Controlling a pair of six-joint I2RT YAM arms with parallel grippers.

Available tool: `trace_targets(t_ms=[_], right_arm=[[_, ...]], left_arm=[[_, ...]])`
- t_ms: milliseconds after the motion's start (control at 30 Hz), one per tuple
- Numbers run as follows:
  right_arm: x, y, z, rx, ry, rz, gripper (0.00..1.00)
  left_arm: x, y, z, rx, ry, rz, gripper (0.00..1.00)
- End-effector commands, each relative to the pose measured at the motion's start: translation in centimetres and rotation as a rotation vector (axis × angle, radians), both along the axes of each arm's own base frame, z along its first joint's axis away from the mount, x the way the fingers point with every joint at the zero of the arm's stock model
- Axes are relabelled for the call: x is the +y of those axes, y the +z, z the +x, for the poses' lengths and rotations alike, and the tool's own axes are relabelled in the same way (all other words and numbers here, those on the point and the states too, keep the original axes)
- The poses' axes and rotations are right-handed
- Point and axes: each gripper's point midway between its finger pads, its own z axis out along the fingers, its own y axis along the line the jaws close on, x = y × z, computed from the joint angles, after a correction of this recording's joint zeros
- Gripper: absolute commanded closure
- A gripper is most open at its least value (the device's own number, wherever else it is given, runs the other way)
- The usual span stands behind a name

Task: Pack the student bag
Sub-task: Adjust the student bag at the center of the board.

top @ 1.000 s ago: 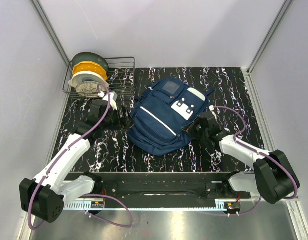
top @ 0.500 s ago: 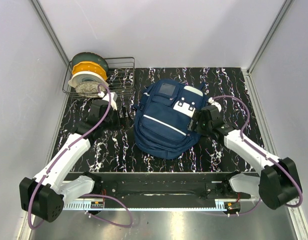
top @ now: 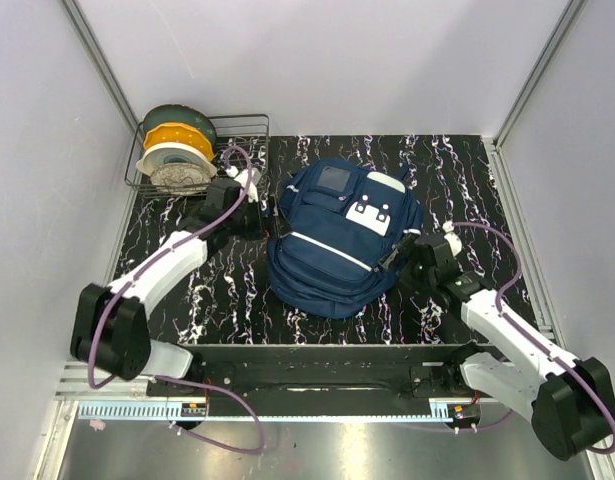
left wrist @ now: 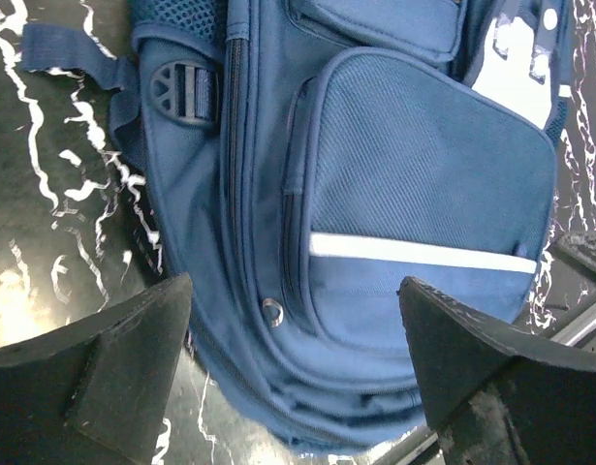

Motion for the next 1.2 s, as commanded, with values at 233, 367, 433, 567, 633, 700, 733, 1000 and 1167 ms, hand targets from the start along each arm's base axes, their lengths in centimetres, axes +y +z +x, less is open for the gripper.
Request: trace_targets(t_ms=[233, 367, 433, 567, 633, 700, 733, 1000, 1167], right_arm=[[3.9, -1.7, 1.2, 0.084, 0.104, 0.130, 0.00], [4.2, -2.1, 2.0, 0.095, 0.150, 0.089, 0.00], [4.3, -1.9, 2.9, 0.084, 0.178, 0.059, 0.00], [4.0, -0.7, 5.0, 0.048, 0.199, -0.002, 0.00], [3.6, -0.8, 5.6, 0.055, 0.209, -0.035, 0.00], [3.1, 0.1, 6.4, 0.044, 0.205, -0.072, 0.00], [2.7, 0.4, 6.6, 0.040, 0.191, -0.091, 0.00], [-2.2, 4.0, 6.9, -0.040, 0.013, -0.182, 0.00], [-5.4, 6.6, 5.6, -0.148, -0.129, -0.226, 0.00]], left_arm=[[-8.2, -4.5, -2.7, 0.107, -0.279, -0.131, 0.14], [-10.0, -5.7, -6.4, 0.151, -0.323, -0.162, 0.17], [-10.9, -5.2, -7.6, 0.144, -0.327, -0.183, 0.17], [-10.7, -4.8, -8.6, 0.134, -0.307, -0.186, 0.19], [-10.1, -3.9, -8.0, 0.097, -0.280, -0.153, 0.23], [-7.9, -4.4, -7.7, 0.095, -0.219, -0.032, 0.26], [-7.5, -3.6, -7.0, 0.067, -0.197, -0.004, 0.26], [-1.1, -0.3, -4.8, -0.095, 0.038, 0.220, 0.05], [2.3, 0.8, -4.4, -0.146, 0.200, 0.266, 0.01]])
